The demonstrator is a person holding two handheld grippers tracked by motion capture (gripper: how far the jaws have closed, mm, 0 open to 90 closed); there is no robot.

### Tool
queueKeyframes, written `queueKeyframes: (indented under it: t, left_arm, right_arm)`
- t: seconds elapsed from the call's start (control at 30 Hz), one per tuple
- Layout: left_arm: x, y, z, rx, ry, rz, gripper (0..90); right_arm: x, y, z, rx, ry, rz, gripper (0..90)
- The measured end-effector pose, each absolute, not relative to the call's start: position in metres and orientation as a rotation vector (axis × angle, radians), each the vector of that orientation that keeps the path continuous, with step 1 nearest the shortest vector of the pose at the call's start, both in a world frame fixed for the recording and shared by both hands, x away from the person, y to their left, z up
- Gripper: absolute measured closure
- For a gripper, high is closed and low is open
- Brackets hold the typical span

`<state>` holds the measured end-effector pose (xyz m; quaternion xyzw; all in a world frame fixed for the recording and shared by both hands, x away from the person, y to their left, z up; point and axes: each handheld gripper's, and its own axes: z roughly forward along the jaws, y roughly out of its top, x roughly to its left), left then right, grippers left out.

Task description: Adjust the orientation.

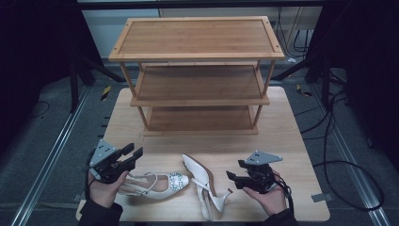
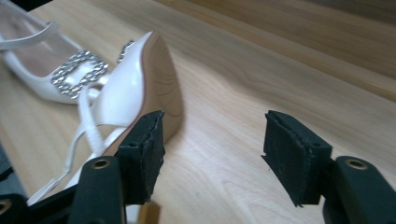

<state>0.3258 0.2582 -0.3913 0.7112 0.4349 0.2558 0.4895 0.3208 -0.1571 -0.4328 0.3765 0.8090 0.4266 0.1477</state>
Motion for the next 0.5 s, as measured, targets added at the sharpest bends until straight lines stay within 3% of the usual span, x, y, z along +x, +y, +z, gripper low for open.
queueKeyframes:
  t: [0.33, 0.5]
  left_arm:
    - [0.338, 0.200, -0.404, 1.812, 1.008, 0.546, 73.1]
    - [0.345, 0.181, -0.414, 1.840, 0.989, 0.516, 79.1]
  right_arm:
    - [0.306, -0.138, -0.442, 1.003, 2.396, 1.239, 60.7]
    - [0.302, -0.130, -0.444, 0.976, 2.427, 1.250, 66.1]
